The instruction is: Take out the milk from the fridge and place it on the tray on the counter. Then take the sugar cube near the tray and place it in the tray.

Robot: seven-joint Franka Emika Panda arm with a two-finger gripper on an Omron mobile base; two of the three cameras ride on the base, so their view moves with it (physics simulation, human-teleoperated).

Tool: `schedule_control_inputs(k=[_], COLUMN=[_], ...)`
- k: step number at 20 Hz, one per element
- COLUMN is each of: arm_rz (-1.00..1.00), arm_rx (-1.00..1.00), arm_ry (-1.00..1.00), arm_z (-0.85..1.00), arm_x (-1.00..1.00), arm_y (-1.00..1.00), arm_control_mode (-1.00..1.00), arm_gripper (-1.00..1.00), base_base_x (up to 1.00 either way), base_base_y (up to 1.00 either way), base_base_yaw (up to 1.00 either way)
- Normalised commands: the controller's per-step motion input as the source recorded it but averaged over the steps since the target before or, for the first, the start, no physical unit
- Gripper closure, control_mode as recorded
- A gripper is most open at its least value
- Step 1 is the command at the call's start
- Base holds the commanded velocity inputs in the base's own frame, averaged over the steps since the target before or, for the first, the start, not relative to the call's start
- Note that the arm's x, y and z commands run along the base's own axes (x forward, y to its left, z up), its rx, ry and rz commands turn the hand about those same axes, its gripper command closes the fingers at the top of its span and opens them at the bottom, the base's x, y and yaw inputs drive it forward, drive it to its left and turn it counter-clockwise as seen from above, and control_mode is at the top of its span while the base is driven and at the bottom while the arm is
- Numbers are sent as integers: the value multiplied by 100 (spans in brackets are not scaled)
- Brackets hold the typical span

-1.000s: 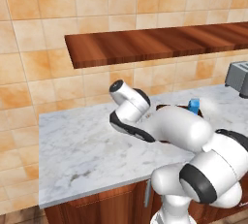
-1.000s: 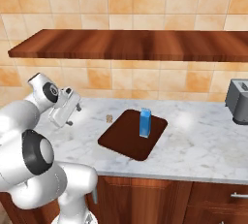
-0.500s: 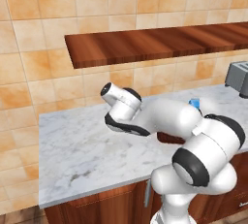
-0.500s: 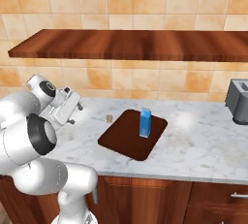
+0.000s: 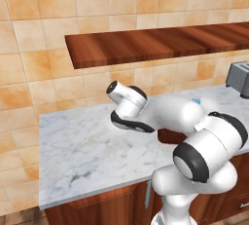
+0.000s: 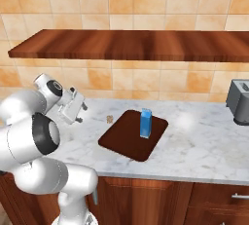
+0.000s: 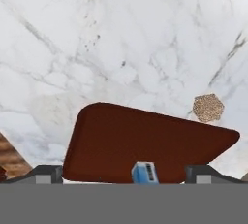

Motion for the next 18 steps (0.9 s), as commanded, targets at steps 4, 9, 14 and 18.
schedule_control_inputs(k=[4,9,14,18], arm_rz=[29,18,2,0], arm_rx=[-8,-3,0,0], arm_ry=[0,0,0,0], arm_z=[-10,-21,-18,-17], arm_x=[2,29,49,51], arm_y=[-21,-5,-12,-9], arm_control_mode=[-100,-100,-100,-100], arm_gripper=[-100,-100,-100,-100], base_base_x=[0,0,0,0], base_base_y=[0,0,0,0], base_base_yaw=[0,0,0,0])
